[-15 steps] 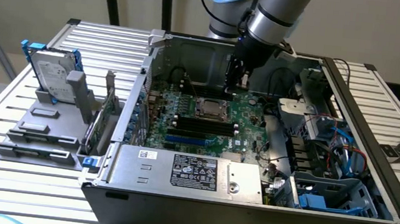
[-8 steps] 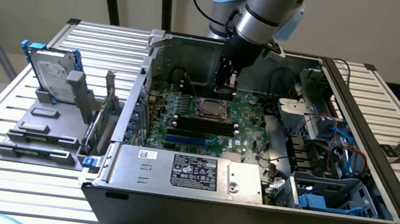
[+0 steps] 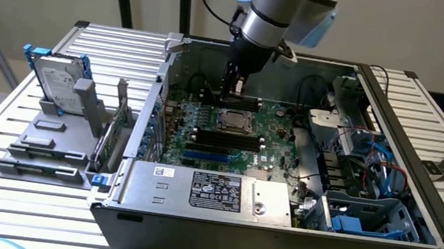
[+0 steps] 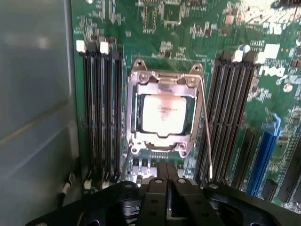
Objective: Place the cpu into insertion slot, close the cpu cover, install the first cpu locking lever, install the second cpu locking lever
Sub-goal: 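Close the cpu cover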
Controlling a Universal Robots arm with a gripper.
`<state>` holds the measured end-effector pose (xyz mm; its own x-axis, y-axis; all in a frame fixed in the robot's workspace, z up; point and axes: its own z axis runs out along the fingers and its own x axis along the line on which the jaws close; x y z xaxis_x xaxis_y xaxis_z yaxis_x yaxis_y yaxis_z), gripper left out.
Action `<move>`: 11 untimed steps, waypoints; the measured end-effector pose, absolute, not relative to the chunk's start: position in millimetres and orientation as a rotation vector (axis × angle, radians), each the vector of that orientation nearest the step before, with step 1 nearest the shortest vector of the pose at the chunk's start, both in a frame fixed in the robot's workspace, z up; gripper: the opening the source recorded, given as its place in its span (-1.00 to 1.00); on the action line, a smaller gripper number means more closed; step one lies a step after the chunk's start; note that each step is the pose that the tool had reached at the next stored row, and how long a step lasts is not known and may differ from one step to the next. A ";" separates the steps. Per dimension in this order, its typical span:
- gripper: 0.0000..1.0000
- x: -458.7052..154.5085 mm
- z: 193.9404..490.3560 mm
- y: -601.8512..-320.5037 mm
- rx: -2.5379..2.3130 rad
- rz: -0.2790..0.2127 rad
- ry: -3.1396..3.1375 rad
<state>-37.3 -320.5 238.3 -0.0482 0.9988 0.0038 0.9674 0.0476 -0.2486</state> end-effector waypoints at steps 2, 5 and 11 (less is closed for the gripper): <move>-0.79 -46.6 238.3 -320.4 -2.037 0.266 -2.138; -0.79 -60.0 238.5 -320.5 -2.036 0.266 -2.138; -0.79 -74.6 243.4 -320.7 -2.032 0.257 -2.135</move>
